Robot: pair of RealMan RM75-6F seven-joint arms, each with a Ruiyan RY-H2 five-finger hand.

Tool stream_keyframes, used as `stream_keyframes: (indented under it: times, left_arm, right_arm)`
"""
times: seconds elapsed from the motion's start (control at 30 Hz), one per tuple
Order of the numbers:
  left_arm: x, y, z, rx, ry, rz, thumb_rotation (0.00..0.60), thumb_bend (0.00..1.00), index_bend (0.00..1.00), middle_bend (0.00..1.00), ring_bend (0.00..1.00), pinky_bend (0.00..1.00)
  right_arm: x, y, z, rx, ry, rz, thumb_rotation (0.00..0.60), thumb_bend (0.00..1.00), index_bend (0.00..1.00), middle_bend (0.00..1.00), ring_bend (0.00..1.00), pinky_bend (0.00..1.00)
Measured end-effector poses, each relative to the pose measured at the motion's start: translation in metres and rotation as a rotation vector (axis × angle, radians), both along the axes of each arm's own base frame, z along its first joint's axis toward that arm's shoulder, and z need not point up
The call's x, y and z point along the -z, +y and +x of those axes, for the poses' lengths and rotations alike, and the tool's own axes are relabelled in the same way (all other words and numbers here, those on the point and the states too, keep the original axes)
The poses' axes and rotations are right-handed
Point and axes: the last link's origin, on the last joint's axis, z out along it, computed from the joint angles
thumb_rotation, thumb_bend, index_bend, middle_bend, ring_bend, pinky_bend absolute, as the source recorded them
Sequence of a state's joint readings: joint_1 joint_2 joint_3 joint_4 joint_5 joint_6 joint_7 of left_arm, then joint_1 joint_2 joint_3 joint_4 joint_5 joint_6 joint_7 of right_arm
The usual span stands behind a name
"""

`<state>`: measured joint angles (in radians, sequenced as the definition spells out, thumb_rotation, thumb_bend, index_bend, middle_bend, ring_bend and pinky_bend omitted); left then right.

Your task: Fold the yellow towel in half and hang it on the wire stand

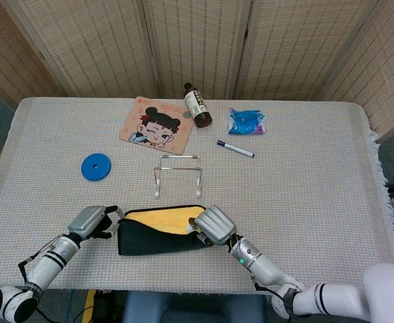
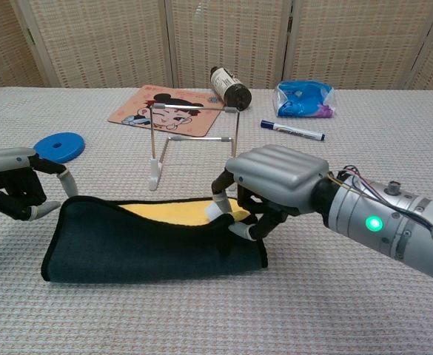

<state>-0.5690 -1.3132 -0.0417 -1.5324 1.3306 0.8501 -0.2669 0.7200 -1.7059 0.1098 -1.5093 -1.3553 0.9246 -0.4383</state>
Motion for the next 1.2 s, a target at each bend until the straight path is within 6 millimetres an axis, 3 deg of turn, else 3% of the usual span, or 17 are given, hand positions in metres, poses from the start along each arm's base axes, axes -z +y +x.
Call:
stream_keyframes:
  times: [0.47, 0.93, 1.03, 1.2]
  left_arm:
    - [-0.008, -0.005, -0.001, -0.023, -0.038, 0.036, 0.600, 0.52, 0.14, 0.99, 0.84, 1.00]
    - [-0.032, -0.025, -0.011, -0.044, -0.085, 0.105, 0.600, 0.52, 0.13, 0.99, 0.84, 1.00]
    - [-0.037, -0.030, -0.012, -0.043, -0.092, 0.117, 0.600, 0.52, 0.13, 0.99, 0.84, 1.00]
    - [-0.043, -0.037, -0.012, -0.040, -0.097, 0.123, 0.600, 0.52, 0.13, 0.99, 0.84, 1.00]
  right_arm:
    - [0.012, -0.022, 0.004, 0.030, 0.018, -0.035, 0.600, 0.52, 0.73, 0.96, 1.00, 1.00]
    - [0.025, -0.041, 0.004, 0.047, 0.045, -0.061, 0.600, 0.52, 0.73, 0.96, 1.00, 1.00]
    - [0.026, -0.044, 0.004, 0.051, 0.047, -0.064, 0.600, 0.52, 0.68, 0.95, 1.00, 1.00]
    - [0.028, -0.048, 0.005, 0.057, 0.043, -0.065, 0.600, 0.52, 0.49, 0.94, 1.00, 1.00]
